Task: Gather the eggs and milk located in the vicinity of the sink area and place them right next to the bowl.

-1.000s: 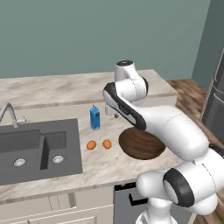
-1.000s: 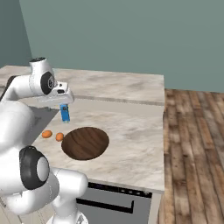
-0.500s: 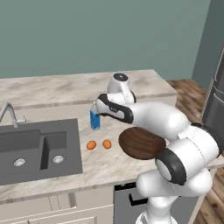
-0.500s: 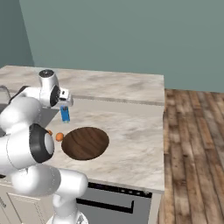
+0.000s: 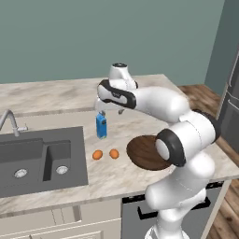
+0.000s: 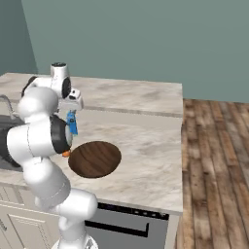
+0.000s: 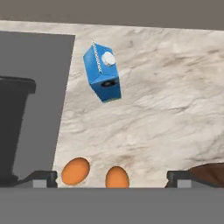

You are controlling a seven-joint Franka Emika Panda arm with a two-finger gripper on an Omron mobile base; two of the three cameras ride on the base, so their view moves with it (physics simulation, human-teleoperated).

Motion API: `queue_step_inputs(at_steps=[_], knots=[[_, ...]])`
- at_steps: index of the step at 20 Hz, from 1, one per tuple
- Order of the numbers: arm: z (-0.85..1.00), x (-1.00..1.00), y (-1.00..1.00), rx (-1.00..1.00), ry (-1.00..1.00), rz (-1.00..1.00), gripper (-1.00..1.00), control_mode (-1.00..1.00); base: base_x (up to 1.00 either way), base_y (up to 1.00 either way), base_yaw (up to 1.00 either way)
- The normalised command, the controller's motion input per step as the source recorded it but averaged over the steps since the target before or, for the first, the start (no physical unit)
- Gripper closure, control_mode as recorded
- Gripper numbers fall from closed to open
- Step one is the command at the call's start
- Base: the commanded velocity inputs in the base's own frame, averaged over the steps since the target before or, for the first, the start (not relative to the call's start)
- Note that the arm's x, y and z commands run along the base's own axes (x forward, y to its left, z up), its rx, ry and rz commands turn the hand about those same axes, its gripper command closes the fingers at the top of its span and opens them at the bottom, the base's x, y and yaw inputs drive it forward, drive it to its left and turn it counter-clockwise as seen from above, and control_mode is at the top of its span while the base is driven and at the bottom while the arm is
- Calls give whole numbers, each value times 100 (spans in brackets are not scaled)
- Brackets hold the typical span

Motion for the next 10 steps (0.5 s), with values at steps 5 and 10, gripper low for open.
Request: queue_step_inputs(at_steps=[5,10], knots=[[-16,40,0,-2,39,0,-100,-100,0,0,0],[-64,0,0,0,3,0,-100,-100,0,0,0]])
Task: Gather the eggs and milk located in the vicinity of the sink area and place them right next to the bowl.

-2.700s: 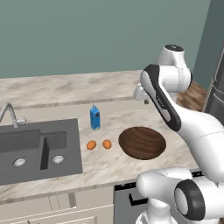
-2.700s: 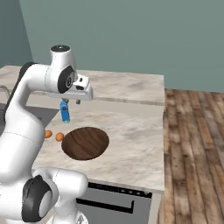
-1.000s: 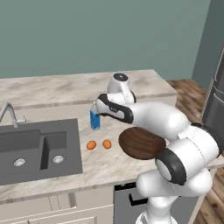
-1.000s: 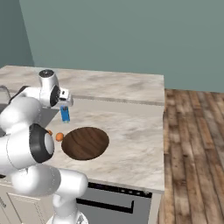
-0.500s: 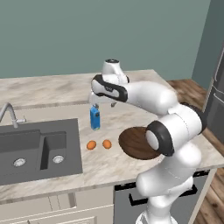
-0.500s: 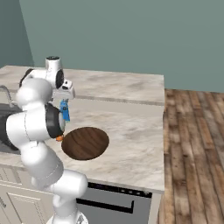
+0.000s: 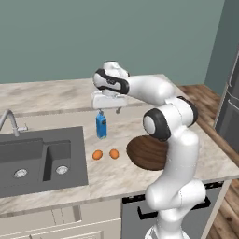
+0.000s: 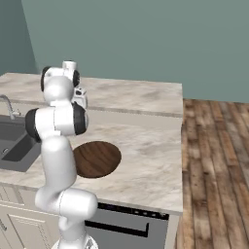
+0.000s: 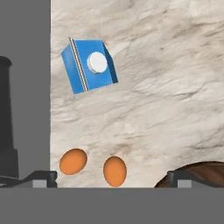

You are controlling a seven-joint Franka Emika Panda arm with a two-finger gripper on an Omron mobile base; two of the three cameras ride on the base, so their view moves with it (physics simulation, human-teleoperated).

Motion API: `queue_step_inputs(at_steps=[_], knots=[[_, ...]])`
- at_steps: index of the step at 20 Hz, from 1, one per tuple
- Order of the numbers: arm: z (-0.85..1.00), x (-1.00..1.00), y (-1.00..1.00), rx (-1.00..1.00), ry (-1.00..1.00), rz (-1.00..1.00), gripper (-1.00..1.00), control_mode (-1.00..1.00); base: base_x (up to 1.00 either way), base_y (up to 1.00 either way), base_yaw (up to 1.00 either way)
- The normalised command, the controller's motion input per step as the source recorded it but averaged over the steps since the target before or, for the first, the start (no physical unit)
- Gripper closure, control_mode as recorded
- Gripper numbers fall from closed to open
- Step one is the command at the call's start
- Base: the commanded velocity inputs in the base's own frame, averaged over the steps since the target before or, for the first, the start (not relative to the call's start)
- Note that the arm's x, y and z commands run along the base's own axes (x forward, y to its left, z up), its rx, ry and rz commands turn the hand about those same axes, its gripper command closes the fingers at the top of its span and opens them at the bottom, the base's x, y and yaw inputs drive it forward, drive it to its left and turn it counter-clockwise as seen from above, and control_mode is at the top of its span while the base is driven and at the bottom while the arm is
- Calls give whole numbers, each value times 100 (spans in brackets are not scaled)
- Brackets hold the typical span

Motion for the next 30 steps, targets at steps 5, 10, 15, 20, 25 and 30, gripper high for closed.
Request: queue_step_inputs(at_steps=[5,10,15,20,25,30], knots=[[-51,1,7,0,-6,0,-100,-100,0,0,0],[-37,15,14,0,-6,0,-100,-100,0,0,0],[-33,38,21,0,-17,0,-100,-100,0,0,0],[-1,42,10,0,-11,0,-100,-100,0,0,0],[12,36,0,0,-2,0,-100,-100,0,0,0],[-1,3,0,0,0,0,-100,-100,0,0,0]])
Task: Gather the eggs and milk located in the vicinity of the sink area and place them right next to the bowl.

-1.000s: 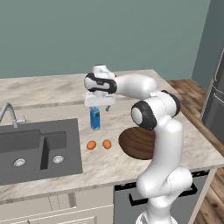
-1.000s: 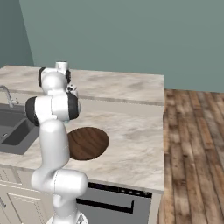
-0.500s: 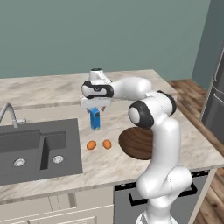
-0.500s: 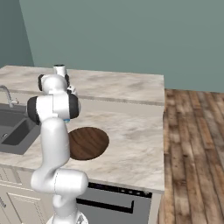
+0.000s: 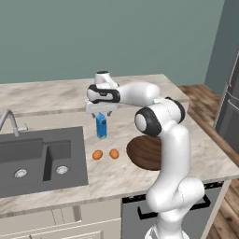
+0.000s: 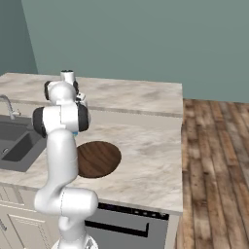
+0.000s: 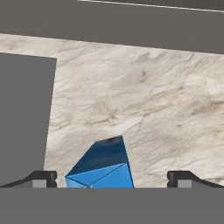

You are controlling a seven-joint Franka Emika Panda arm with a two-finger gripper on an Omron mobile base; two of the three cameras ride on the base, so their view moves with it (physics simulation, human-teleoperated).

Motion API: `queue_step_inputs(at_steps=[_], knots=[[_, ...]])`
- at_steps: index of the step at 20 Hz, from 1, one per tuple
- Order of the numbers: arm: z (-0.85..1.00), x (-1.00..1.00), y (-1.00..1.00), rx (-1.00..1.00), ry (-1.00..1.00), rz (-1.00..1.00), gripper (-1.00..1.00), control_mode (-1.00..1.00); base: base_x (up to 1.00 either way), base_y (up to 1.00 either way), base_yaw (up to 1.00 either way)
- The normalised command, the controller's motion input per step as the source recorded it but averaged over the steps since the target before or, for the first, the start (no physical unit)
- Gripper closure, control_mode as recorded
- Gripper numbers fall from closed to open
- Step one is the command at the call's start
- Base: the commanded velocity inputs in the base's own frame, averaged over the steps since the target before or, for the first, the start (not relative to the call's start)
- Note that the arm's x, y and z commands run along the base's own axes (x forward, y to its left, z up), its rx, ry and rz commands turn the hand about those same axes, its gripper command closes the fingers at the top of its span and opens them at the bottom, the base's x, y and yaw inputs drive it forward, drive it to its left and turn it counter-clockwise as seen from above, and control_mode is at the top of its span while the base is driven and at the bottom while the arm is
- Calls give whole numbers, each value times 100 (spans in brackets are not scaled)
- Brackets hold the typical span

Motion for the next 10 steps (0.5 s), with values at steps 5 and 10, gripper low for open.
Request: queue_step_inputs(at_steps=[5,10], knots=[[0,-27,2,0,0,0,-100,-100,0,0,0],[0,-30,2,0,-1,0,-100,-100,0,0,0]])
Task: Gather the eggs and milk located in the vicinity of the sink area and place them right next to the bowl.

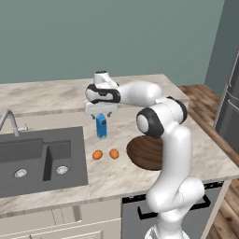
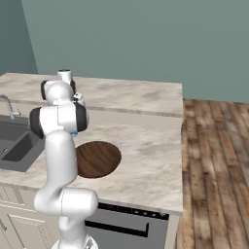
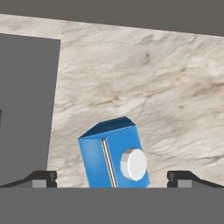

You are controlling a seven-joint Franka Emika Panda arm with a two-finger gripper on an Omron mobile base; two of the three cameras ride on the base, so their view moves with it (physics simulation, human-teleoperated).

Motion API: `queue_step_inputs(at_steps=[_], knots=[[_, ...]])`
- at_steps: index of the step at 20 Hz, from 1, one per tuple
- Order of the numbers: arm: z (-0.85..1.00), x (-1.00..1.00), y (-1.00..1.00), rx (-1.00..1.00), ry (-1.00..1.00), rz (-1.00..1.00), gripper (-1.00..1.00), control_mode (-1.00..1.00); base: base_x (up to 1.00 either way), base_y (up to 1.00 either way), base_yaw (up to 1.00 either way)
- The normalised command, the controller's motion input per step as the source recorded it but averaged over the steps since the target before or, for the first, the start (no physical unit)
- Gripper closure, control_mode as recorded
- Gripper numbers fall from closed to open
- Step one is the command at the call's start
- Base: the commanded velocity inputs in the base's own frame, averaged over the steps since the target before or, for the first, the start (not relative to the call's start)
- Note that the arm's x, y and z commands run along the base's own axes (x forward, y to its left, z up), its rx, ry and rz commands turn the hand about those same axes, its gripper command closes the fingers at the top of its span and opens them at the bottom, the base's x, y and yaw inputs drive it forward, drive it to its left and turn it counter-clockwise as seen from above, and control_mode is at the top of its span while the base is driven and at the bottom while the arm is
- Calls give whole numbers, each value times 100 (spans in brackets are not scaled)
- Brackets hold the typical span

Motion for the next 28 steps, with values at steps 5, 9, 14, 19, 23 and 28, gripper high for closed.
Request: queue_step_inputs(at_steps=[5,9,14,19,23,28], knots=[[0,-6,0,0,-5,0,-100,-100,0,0,0],[-1,22,-6,0,-5,0,-100,-100,0,0,0],[-10,6,-1,0,-3,0,-100,-100,0,0,0],[-10,-5,0,0,0,0,-100,-100,0,0,0],[-24,0,0,0,0,0,-100,-100,0,0,0],[-35,0,0,0,0,0,-100,-100,0,0,0]])
